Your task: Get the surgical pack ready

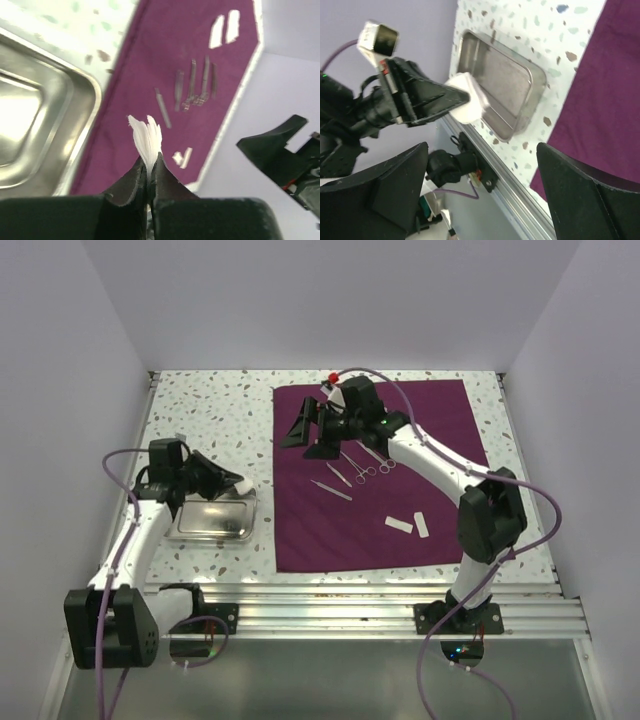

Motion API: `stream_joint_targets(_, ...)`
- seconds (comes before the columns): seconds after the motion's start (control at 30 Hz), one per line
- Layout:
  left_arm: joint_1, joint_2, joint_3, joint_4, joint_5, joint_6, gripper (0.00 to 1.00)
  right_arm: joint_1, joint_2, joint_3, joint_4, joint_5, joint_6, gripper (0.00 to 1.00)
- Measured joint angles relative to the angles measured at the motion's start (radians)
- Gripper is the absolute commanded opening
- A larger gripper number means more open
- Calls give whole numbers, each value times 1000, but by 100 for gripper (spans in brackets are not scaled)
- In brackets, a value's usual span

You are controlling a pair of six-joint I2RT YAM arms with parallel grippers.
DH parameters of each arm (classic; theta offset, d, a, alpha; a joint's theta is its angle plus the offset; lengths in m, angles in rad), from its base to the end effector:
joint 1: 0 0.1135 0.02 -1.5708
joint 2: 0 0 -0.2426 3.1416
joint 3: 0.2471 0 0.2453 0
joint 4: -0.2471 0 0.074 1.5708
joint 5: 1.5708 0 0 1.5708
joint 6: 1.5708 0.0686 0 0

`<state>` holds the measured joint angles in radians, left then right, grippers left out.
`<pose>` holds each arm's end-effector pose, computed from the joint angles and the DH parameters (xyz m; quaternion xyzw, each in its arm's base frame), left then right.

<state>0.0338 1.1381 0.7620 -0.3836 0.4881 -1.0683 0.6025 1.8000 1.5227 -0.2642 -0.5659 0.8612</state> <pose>0.2601 -0.0234 0.2095 -0.3856 0.8096 -0.3823 0.2230 0.3362 0.2759 0.2744 -0.0285 0.8466 0.4966 0.1892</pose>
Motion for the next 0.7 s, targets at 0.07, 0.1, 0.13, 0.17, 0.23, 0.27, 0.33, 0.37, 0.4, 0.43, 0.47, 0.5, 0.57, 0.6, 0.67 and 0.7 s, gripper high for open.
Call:
stream_joint_targets(0.07,13,-54,-12,-70,-52,66,0,-2,7,0,-42,-2,-28,93)
stream_joint_targets(0.1,19,-76,-17,-111,-83,93,0,-2,16,0,-57,-2,-40,93)
stream_joint_targets(0.13,24,-89,-20,-144,-116,116,0,-3,27,0,-73,-3,-51,94)
stream_joint_targets(0.17,27,-97,-22,-179,-150,134,0,-3,37,0,-85,-2,-59,94)
stream_joint_targets(0.23,31,-97,-26,-231,-212,156,0,-6,58,0,-112,-3,-77,94)
stream_joint_targets(0.27,32,-93,-32,-239,-229,161,0,-8,65,0,-127,-3,-85,94)
stream_joint_targets(0.33,36,-72,-65,-226,-240,159,0,-11,71,0,-144,-3,-96,94)
stream_joint_targets(0.37,38,-53,-87,-213,-235,149,0,-13,72,0,-147,-4,-101,94)
stream_joint_targets(0.4,39,-27,-107,-200,-226,139,0,-15,72,0,-149,-5,-105,94)
stream_joint_targets(0.43,39,-4,-122,-191,-219,130,0,-15,72,0,-149,-5,-109,94)
stream_joint_targets(0.47,40,30,-139,-177,-211,117,0,-17,72,0,-150,-5,-112,94)
stream_joint_targets(0.5,40,54,-148,-171,-208,108,0,-20,72,0,-152,-5,-115,94)
stream_joint_targets(0.57,42,83,-155,-159,-207,95,0,-24,72,0,-158,-5,-121,95)
stream_joint_targets(0.6,45,92,-157,-148,-203,87,0,-27,72,0,-159,-5,-123,95)
stream_joint_targets(0.67,52,98,-171,-103,-195,64,0,-34,72,0,-163,-5,-128,95)
stream_joint_targets(0.7,55,103,-177,-90,-191,55,0,-39,72,-2,-163,-5,-129,95)
